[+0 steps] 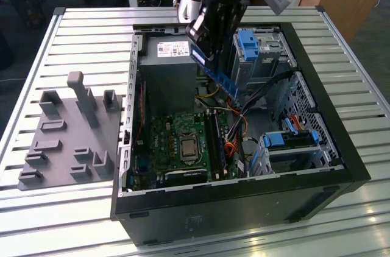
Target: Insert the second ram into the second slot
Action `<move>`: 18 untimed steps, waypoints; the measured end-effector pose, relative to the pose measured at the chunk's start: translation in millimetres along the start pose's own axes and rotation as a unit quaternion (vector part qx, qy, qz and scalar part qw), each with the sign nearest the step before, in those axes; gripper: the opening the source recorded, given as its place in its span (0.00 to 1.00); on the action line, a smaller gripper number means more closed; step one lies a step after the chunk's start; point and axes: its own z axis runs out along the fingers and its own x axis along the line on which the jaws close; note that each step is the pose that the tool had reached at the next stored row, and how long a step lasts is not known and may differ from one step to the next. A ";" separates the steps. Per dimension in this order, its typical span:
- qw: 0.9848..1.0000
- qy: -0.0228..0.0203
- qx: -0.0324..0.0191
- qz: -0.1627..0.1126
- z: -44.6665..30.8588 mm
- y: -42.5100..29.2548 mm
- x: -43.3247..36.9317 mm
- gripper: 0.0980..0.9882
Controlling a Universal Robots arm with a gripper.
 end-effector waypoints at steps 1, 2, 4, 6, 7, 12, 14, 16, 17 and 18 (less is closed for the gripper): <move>1.000 0.000 0.000 0.006 0.0 0.0 0.0 0.04; 1.000 0.000 0.000 0.011 0.0 0.0 0.0 0.04; 1.000 -0.001 0.000 0.022 0.0 0.0 0.0 0.04; 0.999 -0.001 0.000 0.033 0.0 0.0 0.0 0.04; 0.999 -0.001 0.000 0.038 0.1 0.0 0.0 0.04; 0.998 -0.002 0.000 0.065 0.1 0.0 0.0 0.04; 0.997 -0.002 0.001 0.075 0.1 0.0 0.0 0.04; 0.996 -0.003 0.001 0.085 0.1 0.0 0.0 0.04; 0.996 -0.003 0.001 0.091 0.1 0.0 0.0 0.04; 0.995 -0.003 0.001 0.096 0.1 0.0 0.0 0.04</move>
